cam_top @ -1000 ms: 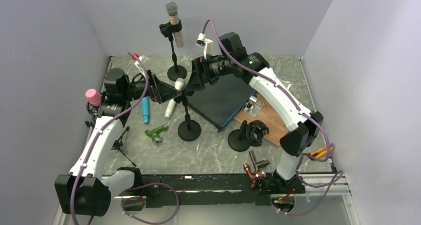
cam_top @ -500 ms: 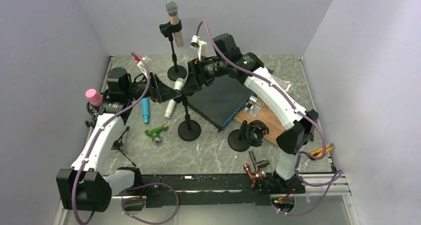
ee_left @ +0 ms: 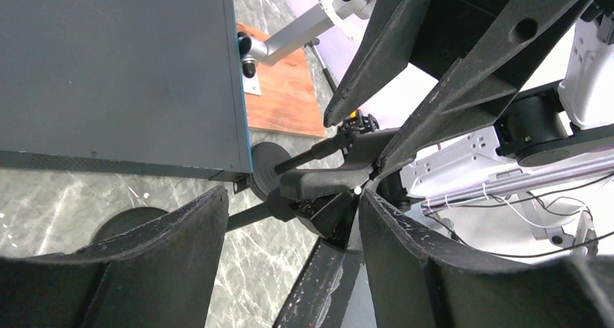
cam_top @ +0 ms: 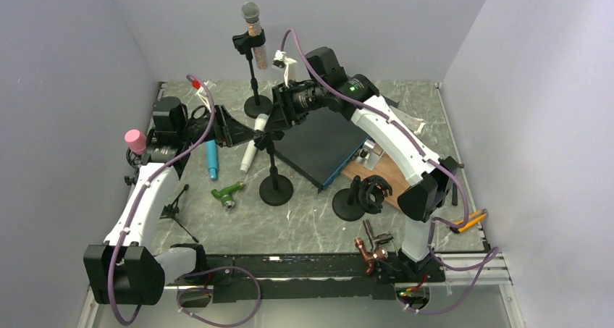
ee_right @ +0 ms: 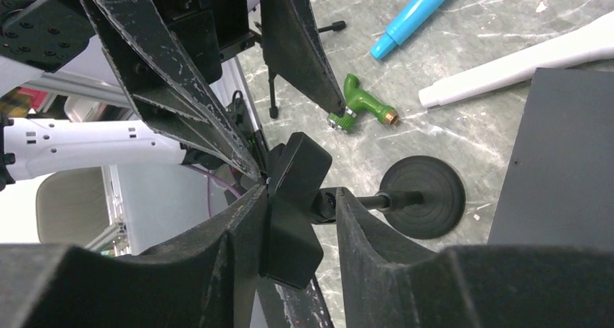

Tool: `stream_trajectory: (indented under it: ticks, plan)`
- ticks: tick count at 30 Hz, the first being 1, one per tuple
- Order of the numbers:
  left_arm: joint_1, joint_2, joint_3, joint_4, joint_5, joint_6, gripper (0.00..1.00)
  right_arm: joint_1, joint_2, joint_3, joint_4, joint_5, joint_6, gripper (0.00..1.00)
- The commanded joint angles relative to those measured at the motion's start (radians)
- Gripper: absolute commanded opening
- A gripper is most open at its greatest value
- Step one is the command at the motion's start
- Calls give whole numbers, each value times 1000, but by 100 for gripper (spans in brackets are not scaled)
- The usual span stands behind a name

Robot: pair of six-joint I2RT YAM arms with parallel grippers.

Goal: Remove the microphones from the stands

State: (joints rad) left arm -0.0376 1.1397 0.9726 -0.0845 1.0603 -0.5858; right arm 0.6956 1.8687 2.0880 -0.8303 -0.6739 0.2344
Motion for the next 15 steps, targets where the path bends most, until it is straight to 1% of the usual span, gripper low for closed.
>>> stream_trajectory:
  ticks: [1,5,9,13,15]
  plan:
    - [-27,-22,-19,12,22,18,70,6,-2,9,-15,12,-29,40]
    - [-75,-14,-46,30,-1,8,71,7,-16,-31,-12,28,-33,38]
    - [-94,5,-75,3,-54,11,68,11,-26,-81,3,33,-46,37]
    - [-94,3,-77,-130,-95,101,68,18,-51,-158,20,58,-66,36]
    - [-94,1,-63,-170,-97,134,70,18,-66,-190,52,55,-58,37]
